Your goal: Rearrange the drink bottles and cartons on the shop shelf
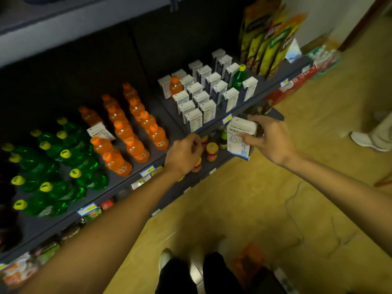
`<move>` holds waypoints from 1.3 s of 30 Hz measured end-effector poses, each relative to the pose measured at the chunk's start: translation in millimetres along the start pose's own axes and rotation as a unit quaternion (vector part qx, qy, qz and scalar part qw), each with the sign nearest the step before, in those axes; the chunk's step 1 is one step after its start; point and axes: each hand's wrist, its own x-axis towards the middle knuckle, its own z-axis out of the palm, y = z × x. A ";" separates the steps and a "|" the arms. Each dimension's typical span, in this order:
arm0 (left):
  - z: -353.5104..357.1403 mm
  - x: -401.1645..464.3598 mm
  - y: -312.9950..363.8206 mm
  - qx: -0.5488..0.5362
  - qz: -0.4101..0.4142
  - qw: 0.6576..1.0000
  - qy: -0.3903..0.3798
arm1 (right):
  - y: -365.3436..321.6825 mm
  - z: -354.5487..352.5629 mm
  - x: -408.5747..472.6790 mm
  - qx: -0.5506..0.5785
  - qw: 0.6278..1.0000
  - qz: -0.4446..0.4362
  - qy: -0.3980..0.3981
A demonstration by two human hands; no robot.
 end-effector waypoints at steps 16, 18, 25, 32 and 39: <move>16.6 124.9 -13.2 -0.001 -0.081 0.996 -0.023 | 59.9 3.7 143.8 -0.018 0.995 -0.068 -0.068; 19.7 155.0 -8.7 0.004 -0.084 0.996 -0.019 | 73.0 -1.6 166.8 -0.031 0.994 -0.074 -0.081; 39.7 245.3 32.6 -0.019 -0.049 0.999 -0.004 | 123.1 -40.6 221.2 -0.034 0.994 -0.036 -0.097; 74.2 306.0 62.6 -0.004 -0.070 0.997 -0.027 | 176.3 -62.7 268.6 -0.042 0.993 -0.045 -0.103; 94.0 353.5 97.1 0.044 -0.181 0.982 -0.021 | 243.0 -76.9 332.0 -0.034 0.986 -0.098 -0.127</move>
